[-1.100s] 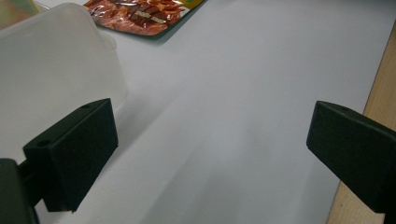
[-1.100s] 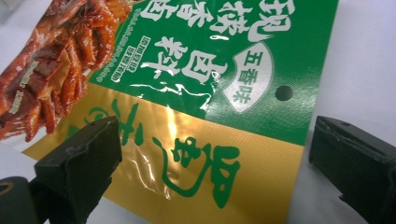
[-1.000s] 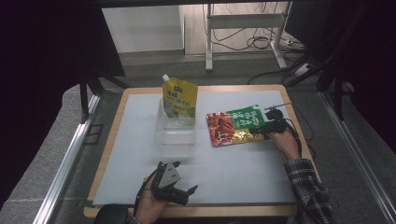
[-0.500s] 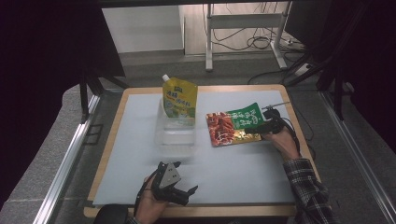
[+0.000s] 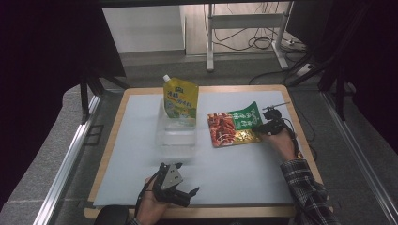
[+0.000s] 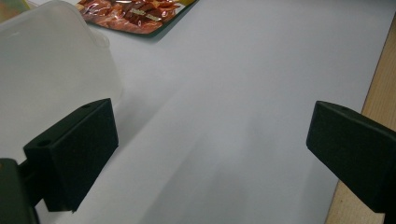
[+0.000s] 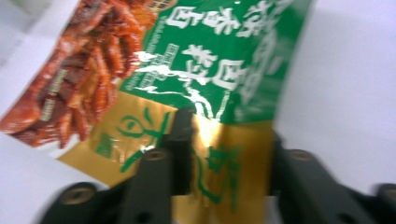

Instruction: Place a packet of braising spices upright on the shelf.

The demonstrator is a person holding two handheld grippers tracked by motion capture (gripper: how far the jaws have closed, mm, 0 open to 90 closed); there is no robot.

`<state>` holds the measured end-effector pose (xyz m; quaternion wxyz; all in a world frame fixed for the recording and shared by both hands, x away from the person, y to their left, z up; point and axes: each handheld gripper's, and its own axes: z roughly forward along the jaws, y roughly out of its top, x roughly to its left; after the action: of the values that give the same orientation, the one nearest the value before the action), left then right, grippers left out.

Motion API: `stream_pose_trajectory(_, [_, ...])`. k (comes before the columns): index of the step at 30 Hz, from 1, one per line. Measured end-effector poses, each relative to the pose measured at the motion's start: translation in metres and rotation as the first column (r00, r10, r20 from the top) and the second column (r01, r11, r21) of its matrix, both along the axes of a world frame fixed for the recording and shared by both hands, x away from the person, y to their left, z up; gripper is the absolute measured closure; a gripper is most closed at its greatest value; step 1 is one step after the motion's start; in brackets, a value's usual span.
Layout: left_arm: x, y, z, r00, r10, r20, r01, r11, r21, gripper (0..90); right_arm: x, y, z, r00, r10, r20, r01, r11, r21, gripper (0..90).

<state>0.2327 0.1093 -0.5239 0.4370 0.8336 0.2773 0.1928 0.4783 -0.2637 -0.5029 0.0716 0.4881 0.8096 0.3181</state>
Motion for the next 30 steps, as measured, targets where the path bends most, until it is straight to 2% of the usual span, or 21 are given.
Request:
stream_pose_trajectory(3, [0.000,-0.001,0.000,1.0000,-0.001,0.000,0.001,1.0000,0.009,1.9,-0.002,0.002,0.000,0.9999,0.010,0.013,-0.010,0.999,-0.052,83.4])
stream_pose_trajectory(6, [-0.001,-0.002,-0.001,1.0000,-0.002,0.003,0.002,0.9998,0.021,1.9,-0.002,0.001,0.000,0.9999,0.013,0.011,-0.013,0.999,-0.036,86.8])
stream_pose_trajectory(11, [-0.001,-0.001,0.000,1.0000,-0.001,0.006,0.001,0.9999,0.017,1.9,-0.001,0.000,0.004,1.0000,-0.005,0.002,0.005,1.000,0.002,87.1])
stream_pose_trajectory(14, [-0.001,-0.001,0.000,1.0000,0.001,0.007,-0.001,0.9999,0.015,1.9,-0.002,-0.002,0.007,0.9995,0.019,0.025,-0.020,1.000,0.012,87.1])
stream_pose_trajectory(16, [0.000,-0.001,0.000,1.0000,0.002,0.007,-0.002,0.9999,0.016,1.9,-0.005,-0.002,0.011,0.9974,0.044,0.058,-0.044,0.999,0.005,86.8])
stream_pose_trajectory(19, [0.000,-0.001,0.000,1.0000,0.003,0.007,-0.003,0.9999,0.016,1.9,-0.007,0.000,0.014,0.9957,0.053,0.076,-0.053,0.999,-0.005,88.0])
stream_pose_trajectory(25, [0.000,0.000,0.000,0.9999,0.006,0.010,-0.006,0.9999,0.013,1.9,-0.010,0.001,0.022,0.9932,0.037,0.110,-0.040,0.999,0.025,88.6])
stream_pose_trajectory(30, [0.000,0.001,0.001,0.9999,0.013,0.005,-0.013,0.9999,0.004,1.9,-0.012,0.001,0.029,0.9887,0.044,0.143,-0.052,0.997,0.053,88.6])
